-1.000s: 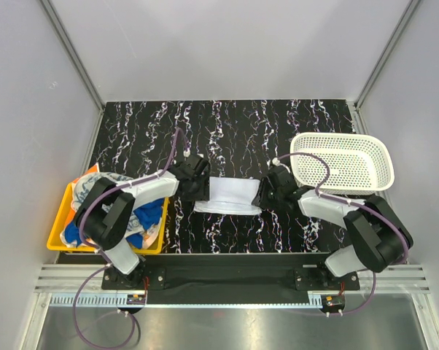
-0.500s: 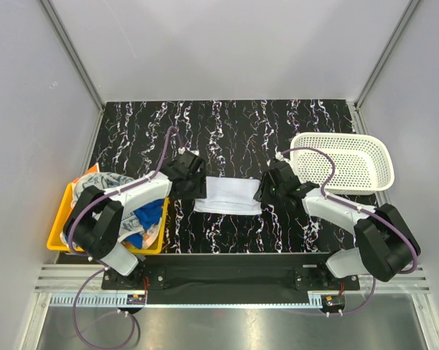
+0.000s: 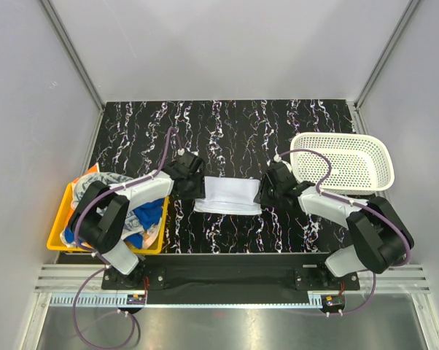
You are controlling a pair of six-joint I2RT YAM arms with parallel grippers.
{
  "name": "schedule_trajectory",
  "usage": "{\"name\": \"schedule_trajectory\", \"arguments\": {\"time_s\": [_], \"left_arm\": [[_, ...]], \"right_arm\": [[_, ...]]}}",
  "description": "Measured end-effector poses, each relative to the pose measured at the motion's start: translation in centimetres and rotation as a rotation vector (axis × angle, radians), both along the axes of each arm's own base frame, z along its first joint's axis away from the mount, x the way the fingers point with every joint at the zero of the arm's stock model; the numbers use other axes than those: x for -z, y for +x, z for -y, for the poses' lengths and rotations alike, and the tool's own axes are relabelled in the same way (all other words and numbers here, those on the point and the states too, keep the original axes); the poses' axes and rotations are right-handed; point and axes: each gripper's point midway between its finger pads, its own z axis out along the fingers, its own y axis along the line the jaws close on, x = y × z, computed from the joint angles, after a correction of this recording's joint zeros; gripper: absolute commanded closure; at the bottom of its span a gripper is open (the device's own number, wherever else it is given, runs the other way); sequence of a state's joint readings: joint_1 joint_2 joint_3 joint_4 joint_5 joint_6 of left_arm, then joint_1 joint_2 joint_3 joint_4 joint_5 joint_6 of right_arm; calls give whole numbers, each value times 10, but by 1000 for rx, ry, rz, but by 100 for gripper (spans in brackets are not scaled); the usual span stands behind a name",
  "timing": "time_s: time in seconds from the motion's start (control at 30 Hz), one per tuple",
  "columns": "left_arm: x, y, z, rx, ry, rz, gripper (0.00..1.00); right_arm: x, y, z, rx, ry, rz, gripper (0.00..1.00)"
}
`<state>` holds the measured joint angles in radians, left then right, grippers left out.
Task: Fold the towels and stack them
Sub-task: Fold the towel
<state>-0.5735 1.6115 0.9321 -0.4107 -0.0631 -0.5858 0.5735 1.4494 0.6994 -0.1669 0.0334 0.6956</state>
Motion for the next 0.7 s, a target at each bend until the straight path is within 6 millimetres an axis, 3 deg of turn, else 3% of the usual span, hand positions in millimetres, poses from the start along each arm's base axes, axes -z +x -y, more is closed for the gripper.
{"name": "schedule_trajectory", "arguments": {"time_s": [0.5,0.7], "left_arm": [[5,-1,0,-12,-9,-10,71],[5,-1,-1,-8,-6,-9,78]], "right_arm": [[4,1,-1,10,4,-9,67],[6,1,-2,13,4,-13,76]]}}
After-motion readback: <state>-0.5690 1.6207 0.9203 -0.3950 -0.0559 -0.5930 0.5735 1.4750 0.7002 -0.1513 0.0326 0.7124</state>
